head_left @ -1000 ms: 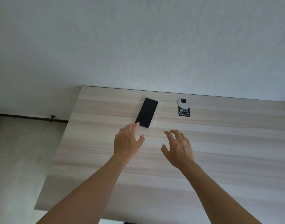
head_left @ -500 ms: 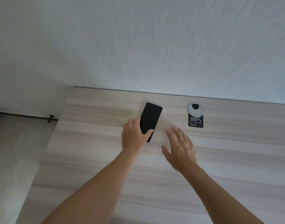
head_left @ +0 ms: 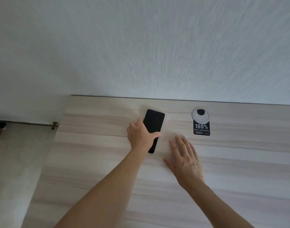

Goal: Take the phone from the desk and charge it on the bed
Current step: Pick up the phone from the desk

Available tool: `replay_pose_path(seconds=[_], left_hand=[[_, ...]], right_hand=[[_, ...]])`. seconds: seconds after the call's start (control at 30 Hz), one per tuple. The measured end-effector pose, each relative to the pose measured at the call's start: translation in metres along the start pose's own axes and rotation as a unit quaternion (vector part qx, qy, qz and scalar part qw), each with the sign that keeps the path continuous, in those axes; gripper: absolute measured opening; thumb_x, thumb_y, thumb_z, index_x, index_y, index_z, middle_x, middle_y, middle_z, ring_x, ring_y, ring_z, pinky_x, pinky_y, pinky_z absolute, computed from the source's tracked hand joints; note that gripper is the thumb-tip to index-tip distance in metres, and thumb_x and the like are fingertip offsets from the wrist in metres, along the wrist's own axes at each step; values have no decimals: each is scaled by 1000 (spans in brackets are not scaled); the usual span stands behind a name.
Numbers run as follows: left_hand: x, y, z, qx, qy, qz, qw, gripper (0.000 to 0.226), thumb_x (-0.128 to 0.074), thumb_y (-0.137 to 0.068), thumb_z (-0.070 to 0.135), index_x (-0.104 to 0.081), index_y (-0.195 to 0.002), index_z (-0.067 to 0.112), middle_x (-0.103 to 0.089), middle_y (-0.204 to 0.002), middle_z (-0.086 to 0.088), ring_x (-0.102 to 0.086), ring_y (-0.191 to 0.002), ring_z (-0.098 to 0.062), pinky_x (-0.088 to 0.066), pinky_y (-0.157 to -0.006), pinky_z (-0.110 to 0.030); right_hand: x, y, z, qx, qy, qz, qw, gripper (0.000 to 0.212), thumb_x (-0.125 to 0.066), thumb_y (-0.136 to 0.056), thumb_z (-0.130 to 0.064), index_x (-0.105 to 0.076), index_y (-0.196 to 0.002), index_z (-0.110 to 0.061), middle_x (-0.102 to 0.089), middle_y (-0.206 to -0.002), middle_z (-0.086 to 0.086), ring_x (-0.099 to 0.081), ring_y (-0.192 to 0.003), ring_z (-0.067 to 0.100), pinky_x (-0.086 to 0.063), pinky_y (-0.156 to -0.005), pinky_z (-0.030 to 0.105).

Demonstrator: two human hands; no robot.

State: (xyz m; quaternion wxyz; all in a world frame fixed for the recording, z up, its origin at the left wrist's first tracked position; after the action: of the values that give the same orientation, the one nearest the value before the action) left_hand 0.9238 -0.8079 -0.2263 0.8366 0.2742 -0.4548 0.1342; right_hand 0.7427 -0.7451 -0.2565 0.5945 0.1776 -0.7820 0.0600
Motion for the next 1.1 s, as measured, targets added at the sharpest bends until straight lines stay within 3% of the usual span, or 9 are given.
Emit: replay_pose_path(seconds=[0.2, 0.33, 0.4, 0.47, 0.53, 0.7, 0.83, 0.93, 1.1], left_hand=[[6, -7, 4, -7, 90, -33, 995, 65, -90, -61, 34, -49, -108, 14, -59, -105, -3, -55, -92, -24, -45, -73, -33], [12, 0, -2, 14, 148, -57, 987, 52, -84, -73, 27, -51, -112, 14, -62, -99, 2, -60, -94, -25, -51, -77, -36], [17, 10, -6, 8, 181, -65, 981, 48, -81, -77, 24, -53, -115, 15, -64, -100, 2, -61, -96, -23, -51, -80, -35], [23, 23, -9, 5, 221, -62, 973, 41, -80, -79, 22, -54, -110, 17, -65, -100, 4, -62, -95, -20, -49, -76, -30], [33, 38, -10, 14, 282, -57, 958, 35, -80, -79, 22, -54, -103, 23, -67, -102, 3, -65, -96, -18, -53, -78, -31], [70, 84, -1, 29, 405, -85, 910, 32, -79, -82, 24, -55, -101, 30, -69, -107, 1, -68, -99, -19, -60, -85, -45], [103, 132, 4, 12, 453, -92, 887, 28, -75, -87, 25, -53, -103, 29, -69, -106, 1, -69, -94, -16, -59, -65, -25], [120, 163, 0, 4, 464, -94, 881, 26, -73, -89, 27, -53, -105, 28, -70, -104, 0, -70, -92, -18, -60, -68, -30], [137, 204, -18, -6, 501, -114, 858, 29, -73, -88, 26, -55, -111, 28, -72, -104, 0, -73, -89, -16, -62, -72, -31]], right_hand=[[1, -2, 1, -3, 20, -13, 1000, 68, -36, -90, -55, -43, -144, -15, -40, -153, 12, -32, -145, 29, -19, -116, 40], [4, -3, -1, -8, 18, -24, 1000, 70, -30, -90, -59, -42, -145, -17, -39, -154, 10, -30, -145, 28, -15, -117, 39], [12, -3, -2, -7, -1, -34, 999, 76, -22, -92, -65, -30, -151, -19, -29, -160, 6, -20, -149, 24, -12, -121, 35], [25, -3, -3, -22, -72, -71, 995, 79, -17, -92, -69, -14, -154, -21, -18, -163, 3, -15, -150, 21, -17, -121, 35], [46, 2, -7, -43, -140, -71, 987, 76, -18, -90, -69, -14, -153, -26, -23, -159, 2, -28, -145, 21, -30, -116, 39], [99, 29, -32, -51, -235, -4, 971, 60, -27, -93, -65, -35, -141, -31, -47, -132, -2, -58, -108, 16, -53, -83, 37], [130, 59, -62, -56, -349, 48, 934, 60, -26, -92, -69, -49, -130, -30, -63, -99, -5, -64, -82, 7, -55, -72, 32], [145, 87, -87, -60, -405, 66, 910, 44, -31, -96, -58, -56, -116, -27, -63, -67, -4, -62, -61, 9, -47, -56, 24], [144, 130, -116, -78, -460, 73, 882, 26, -36, -98, -47, -54, -97, -29, -49, -55, 16, -36, -46, 20, -29, -46, 37]])
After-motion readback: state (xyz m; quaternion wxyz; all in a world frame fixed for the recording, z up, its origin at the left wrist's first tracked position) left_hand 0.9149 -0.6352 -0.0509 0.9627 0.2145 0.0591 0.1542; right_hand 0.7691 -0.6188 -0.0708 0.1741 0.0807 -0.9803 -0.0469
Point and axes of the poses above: each hand's wrist, its own y-axis away from the middle knuckle, its own x-axis out of the back of the hand, z = x × y, the point moved 2 cm from there along -y, towards the middle knuckle
